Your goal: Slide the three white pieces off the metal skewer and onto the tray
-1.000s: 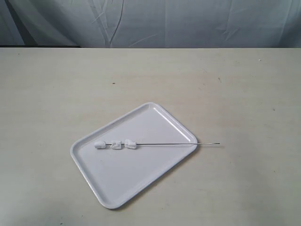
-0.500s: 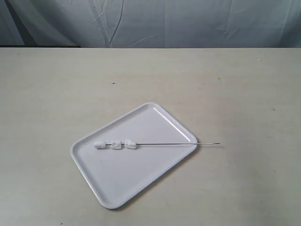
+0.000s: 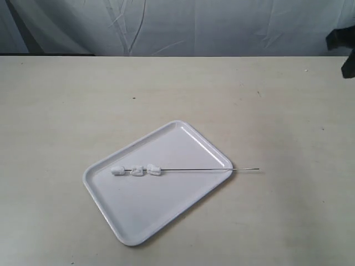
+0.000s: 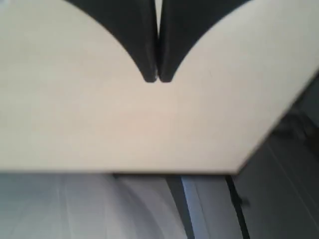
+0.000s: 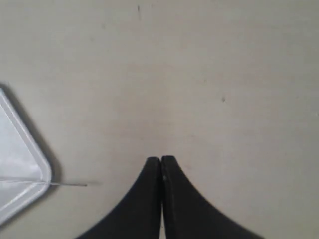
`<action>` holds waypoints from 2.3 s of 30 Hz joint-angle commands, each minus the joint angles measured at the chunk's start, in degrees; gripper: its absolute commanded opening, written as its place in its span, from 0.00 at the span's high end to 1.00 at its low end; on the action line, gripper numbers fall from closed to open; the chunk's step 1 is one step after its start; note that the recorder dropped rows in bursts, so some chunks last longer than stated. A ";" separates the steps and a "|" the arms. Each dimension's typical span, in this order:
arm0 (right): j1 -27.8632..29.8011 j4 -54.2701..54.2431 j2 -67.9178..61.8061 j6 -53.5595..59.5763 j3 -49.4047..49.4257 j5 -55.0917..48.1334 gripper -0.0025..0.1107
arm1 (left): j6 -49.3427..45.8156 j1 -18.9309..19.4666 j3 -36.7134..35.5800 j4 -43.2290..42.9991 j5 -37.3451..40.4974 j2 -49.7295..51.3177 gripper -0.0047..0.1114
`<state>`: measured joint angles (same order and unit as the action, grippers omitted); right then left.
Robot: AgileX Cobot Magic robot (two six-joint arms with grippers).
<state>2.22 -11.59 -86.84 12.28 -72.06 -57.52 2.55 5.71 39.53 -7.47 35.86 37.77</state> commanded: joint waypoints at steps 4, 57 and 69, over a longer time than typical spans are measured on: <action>-16.03 3.59 -8.12 21.19 -0.23 1.32 0.98 | -41.25 -0.11 1.96 50.44 23.11 18.25 0.96; -33.31 -2.01 -26.90 45.69 -0.23 -3.22 0.98 | -59.50 -0.22 -0.87 77.38 23.45 32.88 0.74; -33.31 -1.82 -15.84 37.26 0.33 -10.18 0.98 | -70.77 -0.22 -16.39 96.04 24.24 32.88 0.74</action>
<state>-31.13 -13.97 -104.26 51.99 -72.35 -65.57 -64.72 5.71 26.38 81.00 59.23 70.45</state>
